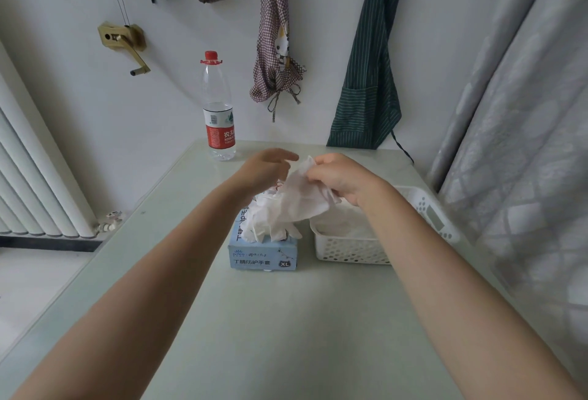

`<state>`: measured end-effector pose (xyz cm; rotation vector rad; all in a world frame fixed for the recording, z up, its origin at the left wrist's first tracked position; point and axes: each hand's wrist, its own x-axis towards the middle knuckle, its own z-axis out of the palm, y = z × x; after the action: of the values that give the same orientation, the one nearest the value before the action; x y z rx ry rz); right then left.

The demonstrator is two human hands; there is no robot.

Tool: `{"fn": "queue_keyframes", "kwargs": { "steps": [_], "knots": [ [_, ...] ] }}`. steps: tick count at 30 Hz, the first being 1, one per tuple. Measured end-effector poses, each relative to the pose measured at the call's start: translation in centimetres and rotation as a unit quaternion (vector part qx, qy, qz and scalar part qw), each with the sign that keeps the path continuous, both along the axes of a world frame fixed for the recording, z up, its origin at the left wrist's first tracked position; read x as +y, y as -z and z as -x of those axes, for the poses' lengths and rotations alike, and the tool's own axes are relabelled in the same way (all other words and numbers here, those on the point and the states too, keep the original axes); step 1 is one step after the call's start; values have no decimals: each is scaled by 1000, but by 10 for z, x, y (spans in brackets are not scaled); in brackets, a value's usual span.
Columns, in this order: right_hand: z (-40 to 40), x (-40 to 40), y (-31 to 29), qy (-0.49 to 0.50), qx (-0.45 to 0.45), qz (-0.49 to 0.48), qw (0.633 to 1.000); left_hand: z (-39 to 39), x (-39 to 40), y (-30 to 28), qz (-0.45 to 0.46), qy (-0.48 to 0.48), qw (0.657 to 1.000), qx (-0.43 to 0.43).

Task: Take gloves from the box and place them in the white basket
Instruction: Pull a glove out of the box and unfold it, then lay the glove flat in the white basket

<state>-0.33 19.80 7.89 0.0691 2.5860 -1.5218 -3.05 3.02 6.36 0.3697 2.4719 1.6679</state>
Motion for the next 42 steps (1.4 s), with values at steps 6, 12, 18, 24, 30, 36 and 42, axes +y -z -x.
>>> {"fn": "queue_keyframes", "kwargs": {
  "steps": [6,12,18,24,30,36,42],
  "knots": [
    [-7,18,-13,72,40,37,996,-1,24,2,81,79,994,0],
    [-6,43,-8,108,47,67,991,5,37,8,12,115,993,-35],
    [5,67,5,146,41,131,980,18,50,15,-17,78,995,-58],
    [12,106,28,201,0,161,966,42,80,5,45,-44,998,1],
    [13,147,70,221,38,-51,973,52,121,42,266,-25,955,130],
    [12,163,83,240,83,-181,950,40,144,72,293,105,932,188],
    [0,170,85,267,125,-428,854,30,156,87,382,164,894,169]
  ]
}}
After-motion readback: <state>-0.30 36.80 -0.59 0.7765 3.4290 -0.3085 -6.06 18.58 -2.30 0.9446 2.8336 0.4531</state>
